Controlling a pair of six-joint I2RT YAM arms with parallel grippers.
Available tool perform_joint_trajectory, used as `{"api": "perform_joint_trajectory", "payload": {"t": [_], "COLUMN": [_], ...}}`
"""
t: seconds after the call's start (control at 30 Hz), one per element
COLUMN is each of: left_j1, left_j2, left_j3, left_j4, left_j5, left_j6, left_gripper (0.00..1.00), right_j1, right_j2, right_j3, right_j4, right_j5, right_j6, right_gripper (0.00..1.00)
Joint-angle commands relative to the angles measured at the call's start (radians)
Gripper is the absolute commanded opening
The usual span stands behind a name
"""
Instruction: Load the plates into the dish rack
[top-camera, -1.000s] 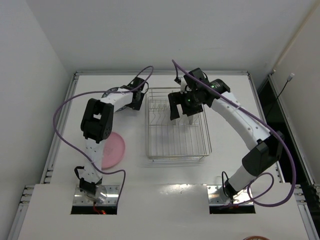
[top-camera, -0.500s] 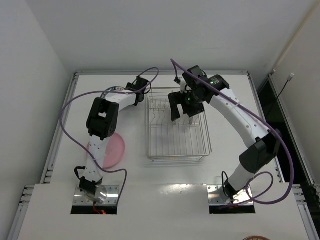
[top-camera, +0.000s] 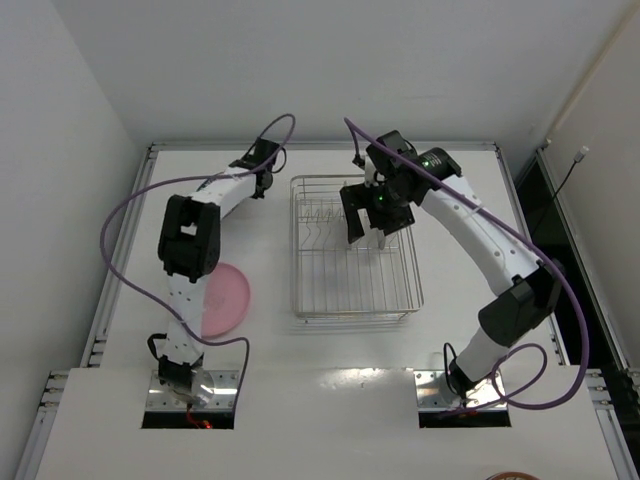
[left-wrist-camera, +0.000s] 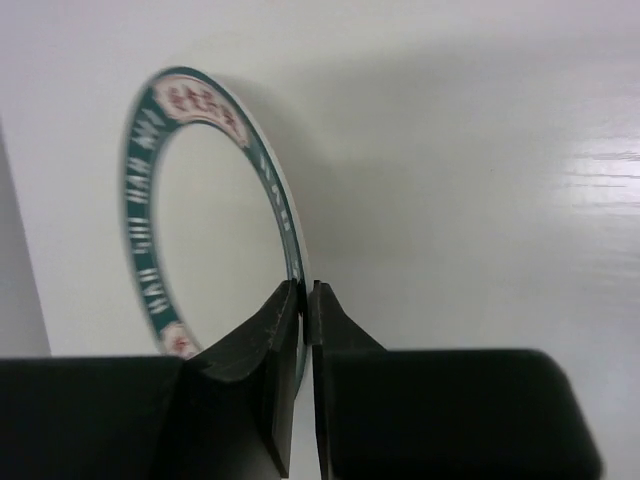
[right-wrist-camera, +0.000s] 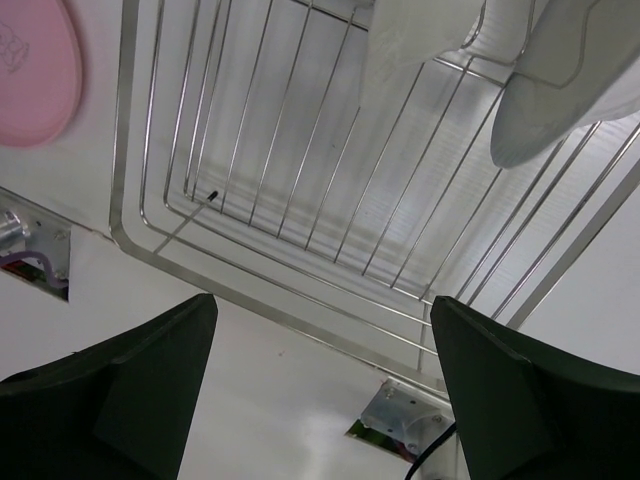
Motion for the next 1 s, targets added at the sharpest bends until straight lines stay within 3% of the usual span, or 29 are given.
{"api": "perform_joint_trajectory", "payload": {"t": [0.0,0.23,0.47,0.57,0.7,0.97], "left_j1": [0.010,-0.002,0.008,0.008,0.008,-0.035], "left_j2": [-0.239,-0.497,-0.597,-0.683,-0.778,-0.872], "left_j3": [-0.001,-0.055,-0.028,-0.018,-0.032,-0.175], "left_j4": [-0.048,-0.048,-0.140,-0.140,-0.008,0.164], "left_j5": [0.054,0.151,0.175,0.318,0.641,0.837], "left_j6": [-0.147,-0.420,-0.554,-0.626,-0.747,-0.911], "left_gripper": [0.00,0.00,0.00,0.00,0.00,0.00], "right_j1": [0.007,0.007,0.007,0.007,-0.002,-0.023], "right_j2": [-0.055,-0.095,-0.115,-0.144,-0.204,-0.279], "right_j3": [-0.016,-0.077,-0.133,-0.171,-0.240,-0.240], "right_j4": [0.024,0.033,0.065,0.091,0.131,0.188], "right_j5": [0.009,0.009,0.009,0.023,0.099,0.133], "right_j6": [0.024,0.033,0.033,0.033,0.090,0.125], "right_gripper": [0.87,0.87,0.87,0.87,0.87,0.87]}}
